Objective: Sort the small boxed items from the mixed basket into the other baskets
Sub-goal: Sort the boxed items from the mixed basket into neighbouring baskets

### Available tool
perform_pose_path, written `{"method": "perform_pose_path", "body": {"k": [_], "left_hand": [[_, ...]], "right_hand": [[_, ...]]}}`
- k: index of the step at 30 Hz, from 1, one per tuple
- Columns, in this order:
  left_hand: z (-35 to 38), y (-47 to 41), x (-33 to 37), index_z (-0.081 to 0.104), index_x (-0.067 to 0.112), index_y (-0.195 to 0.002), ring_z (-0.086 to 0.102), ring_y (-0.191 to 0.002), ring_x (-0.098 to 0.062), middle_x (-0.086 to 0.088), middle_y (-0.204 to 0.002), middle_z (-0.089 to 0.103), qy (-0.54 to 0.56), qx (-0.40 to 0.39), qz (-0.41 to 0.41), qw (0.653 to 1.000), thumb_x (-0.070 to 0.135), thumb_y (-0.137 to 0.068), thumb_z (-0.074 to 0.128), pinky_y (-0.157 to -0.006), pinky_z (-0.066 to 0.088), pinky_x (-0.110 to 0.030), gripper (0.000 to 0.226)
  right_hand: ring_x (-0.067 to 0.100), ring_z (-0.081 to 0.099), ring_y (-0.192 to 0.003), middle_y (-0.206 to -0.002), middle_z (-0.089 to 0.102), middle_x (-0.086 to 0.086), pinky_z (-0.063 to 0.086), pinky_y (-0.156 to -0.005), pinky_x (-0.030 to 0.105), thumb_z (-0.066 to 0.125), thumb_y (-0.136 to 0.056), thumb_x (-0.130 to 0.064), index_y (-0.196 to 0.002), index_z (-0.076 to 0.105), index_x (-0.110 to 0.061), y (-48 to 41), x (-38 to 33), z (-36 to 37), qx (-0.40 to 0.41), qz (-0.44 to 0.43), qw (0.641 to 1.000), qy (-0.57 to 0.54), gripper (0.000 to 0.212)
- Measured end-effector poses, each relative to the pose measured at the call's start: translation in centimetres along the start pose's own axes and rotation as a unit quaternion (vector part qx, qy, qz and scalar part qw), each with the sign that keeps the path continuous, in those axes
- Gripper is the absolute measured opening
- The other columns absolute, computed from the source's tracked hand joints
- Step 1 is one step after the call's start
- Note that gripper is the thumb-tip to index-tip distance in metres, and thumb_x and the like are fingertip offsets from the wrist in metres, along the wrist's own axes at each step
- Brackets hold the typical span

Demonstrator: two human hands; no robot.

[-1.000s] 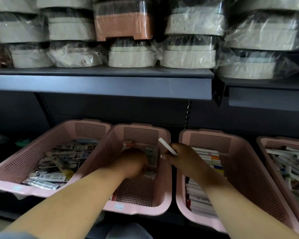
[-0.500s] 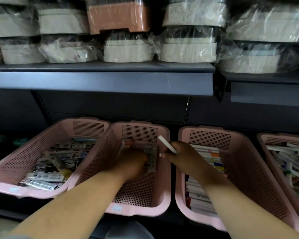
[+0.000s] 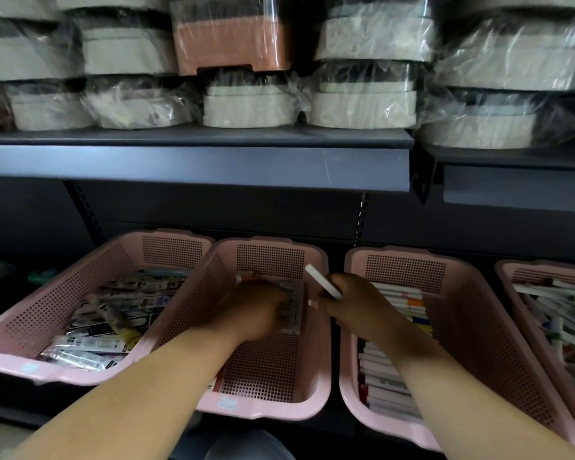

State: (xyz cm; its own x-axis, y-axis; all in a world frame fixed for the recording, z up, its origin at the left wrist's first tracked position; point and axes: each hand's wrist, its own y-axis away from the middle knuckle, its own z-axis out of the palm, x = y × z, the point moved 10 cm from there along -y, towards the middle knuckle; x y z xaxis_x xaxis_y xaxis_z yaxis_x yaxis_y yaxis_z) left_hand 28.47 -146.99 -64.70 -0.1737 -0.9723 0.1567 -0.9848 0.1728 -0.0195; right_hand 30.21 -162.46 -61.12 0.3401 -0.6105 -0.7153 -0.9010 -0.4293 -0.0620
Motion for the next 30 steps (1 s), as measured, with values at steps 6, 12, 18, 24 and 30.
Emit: {"method": "perform_pose_path", "body": {"k": [6, 12, 18, 24, 30], "left_hand": [[-4.6, 0.6, 2.1, 0.068, 0.045, -0.124, 0.066, -0.105, 0.007, 0.022, -0.111, 0.074, 0.208, 0.053, 0.055, 0.975, 0.037, -0.083, 0.08, -0.092, 0.056, -0.025, 0.043], [-6.7, 1.9, 1.5, 0.074, 0.03, -0.09, 0.066, -0.08, 0.001, 0.013, -0.083, 0.072, 0.216, 0.094, 0.028, 0.971, 0.039, -0.09, 0.078, -0.075, 0.056, -0.034, 0.009], [-6.8, 2.5, 0.1, 0.076, 0.035, -0.094, 0.068, -0.087, 0.001, 0.017, -0.09, 0.074, 0.291, 0.134, -0.001, 0.947, 0.029, -0.085, 0.083, -0.081, 0.057, -0.032, 0.013], [-5.7, 2.9, 1.9, 0.067, 0.036, -0.099, 0.065, -0.087, 0.001, 0.016, -0.092, 0.071, 0.204, 0.099, 0.006, 0.974, 0.04, -0.091, 0.073, -0.081, 0.057, -0.034, 0.01], [-1.8, 2.7, 3.7, 0.07, 0.032, -0.096, 0.062, -0.101, -0.015, 0.012, -0.1, 0.068, 0.008, -0.014, 0.069, 0.997, 0.026, -0.092, 0.069, -0.082, 0.041, -0.026, 0.008]], "right_hand": [[0.003, 0.06, -0.064, -0.077, 0.065, -0.003, 0.04, -0.053, 0.012, 0.081, -0.079, -0.034, -0.089, 0.064, -0.022, -0.5, -2.0, -0.4, 0.006, -0.029, 0.999, -0.024, 0.023], [-0.001, 0.058, -0.051, -0.06, 0.062, -0.009, 0.041, -0.052, 0.017, 0.077, -0.087, -0.032, -0.079, 0.064, -0.02, -0.5, -2.9, -0.1, -0.017, -0.017, 0.991, -0.131, 0.02], [-0.011, 0.059, -0.055, -0.073, 0.066, -0.009, 0.039, -0.051, 0.005, 0.07, -0.091, -0.014, -0.096, 0.071, -0.015, -0.3, -2.9, 0.7, -0.059, -0.019, 0.996, -0.071, 0.005], [0.006, 0.057, -0.053, -0.065, 0.063, 0.0, 0.04, -0.049, 0.021, 0.067, -0.092, -0.018, -0.088, 0.07, -0.015, -0.4, -2.5, 0.5, -0.015, 0.006, 0.996, -0.086, 0.007], [0.011, 0.056, -0.054, -0.066, 0.062, 0.004, 0.039, -0.05, 0.023, 0.059, -0.093, -0.018, -0.084, 0.065, -0.015, -0.2, -0.2, -0.2, 0.005, 0.041, 0.999, -0.018, 0.011]]}}
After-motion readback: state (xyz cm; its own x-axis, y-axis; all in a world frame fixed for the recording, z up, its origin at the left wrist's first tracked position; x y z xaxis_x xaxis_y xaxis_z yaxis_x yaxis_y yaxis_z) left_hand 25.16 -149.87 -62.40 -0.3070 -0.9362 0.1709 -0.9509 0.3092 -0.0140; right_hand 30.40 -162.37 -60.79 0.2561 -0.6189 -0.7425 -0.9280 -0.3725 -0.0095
